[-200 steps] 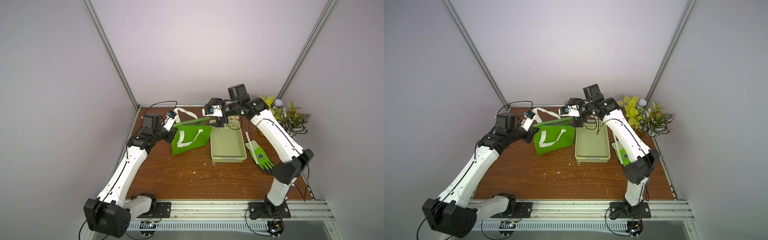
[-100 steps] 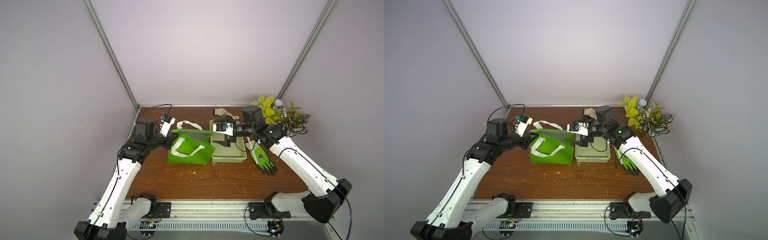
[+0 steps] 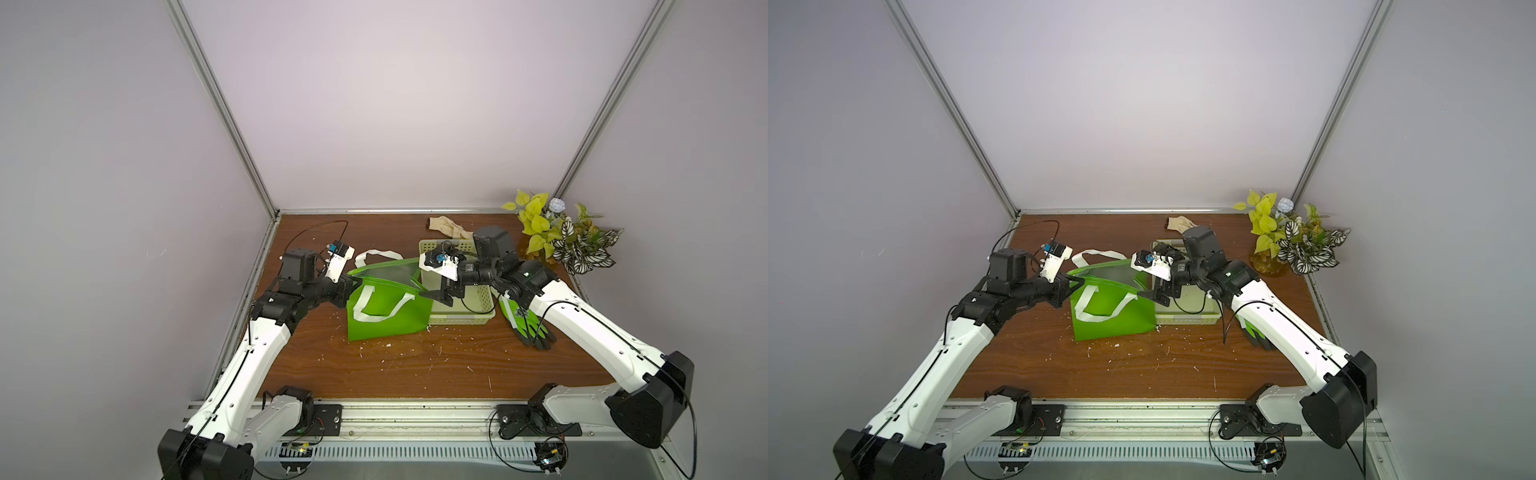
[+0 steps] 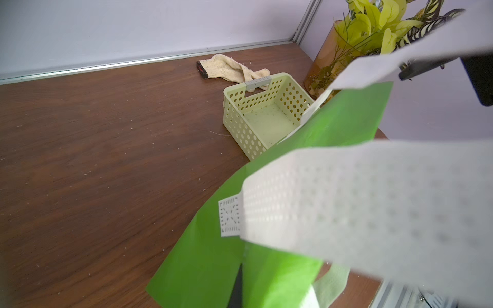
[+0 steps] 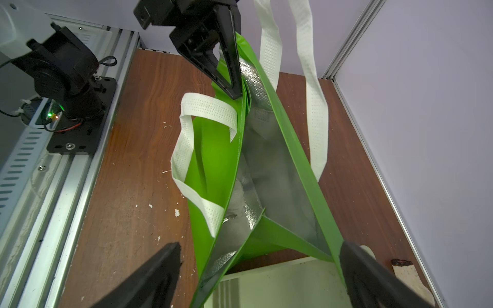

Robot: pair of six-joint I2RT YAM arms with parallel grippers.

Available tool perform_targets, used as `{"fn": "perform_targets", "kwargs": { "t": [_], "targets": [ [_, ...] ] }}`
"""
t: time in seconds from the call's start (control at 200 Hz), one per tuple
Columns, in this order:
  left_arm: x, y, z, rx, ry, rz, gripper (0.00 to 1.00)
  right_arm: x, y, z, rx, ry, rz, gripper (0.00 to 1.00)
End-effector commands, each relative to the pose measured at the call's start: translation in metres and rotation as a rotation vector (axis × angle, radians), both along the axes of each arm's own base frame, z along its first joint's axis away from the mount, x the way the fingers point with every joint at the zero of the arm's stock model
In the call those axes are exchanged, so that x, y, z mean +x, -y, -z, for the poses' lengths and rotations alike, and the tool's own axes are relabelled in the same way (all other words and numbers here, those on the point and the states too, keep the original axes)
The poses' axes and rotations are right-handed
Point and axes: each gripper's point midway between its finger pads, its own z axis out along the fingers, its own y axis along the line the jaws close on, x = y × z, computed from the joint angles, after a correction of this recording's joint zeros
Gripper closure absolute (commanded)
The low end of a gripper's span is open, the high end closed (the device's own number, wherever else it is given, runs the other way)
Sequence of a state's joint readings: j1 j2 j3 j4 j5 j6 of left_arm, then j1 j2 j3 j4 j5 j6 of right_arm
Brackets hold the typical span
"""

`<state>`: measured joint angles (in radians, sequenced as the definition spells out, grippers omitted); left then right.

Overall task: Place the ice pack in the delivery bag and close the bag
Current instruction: Close the delivery bag at the center of the board, then seal the delivery bag at the center of the board.

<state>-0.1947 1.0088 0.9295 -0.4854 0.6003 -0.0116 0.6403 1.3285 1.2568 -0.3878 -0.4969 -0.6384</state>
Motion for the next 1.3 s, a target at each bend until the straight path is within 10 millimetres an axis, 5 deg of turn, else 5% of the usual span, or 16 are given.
{"fn": "perform_targets", "kwargs": {
  "t": [0.0, 0.385, 0.6, 0.696, 0.911, 1.056, 1.296],
  "targets": [
    [0.002, 0.008, -0.008, -0.023, 0.042, 0.040, 1.00, 0.008, -0.007, -0.015, 0.015, 0.062, -0.015, 0.01],
    [0.002, 0.008, -0.011, -0.017, 0.058, 0.051, 1.00, 0.024, -0.017, 0.001, -0.050, 0.098, -0.040, 0.01],
    [0.002, 0.009, -0.013, -0.012, 0.070, 0.061, 1.00, 0.031, -0.020, 0.031, -0.137, 0.056, -0.066, 0.03],
    [0.002, 0.009, -0.014, -0.011, 0.074, 0.062, 1.00, 0.030, -0.024, 0.027, -0.136, 0.054, -0.092, 0.14],
    [0.002, 0.009, -0.014, -0.007, 0.076, 0.067, 1.00, 0.030, -0.026, 0.032, -0.159, 0.036, -0.114, 0.58],
    [0.003, 0.009, -0.015, 0.001, 0.080, 0.075, 0.99, 0.028, -0.029, 0.035, -0.175, 0.019, -0.129, 0.72],
    [0.002, 0.008, -0.032, 0.000, 0.110, 0.085, 0.63, 0.034, -0.025, 0.045, -0.220, 0.055, -0.091, 0.96]
  ]
}}
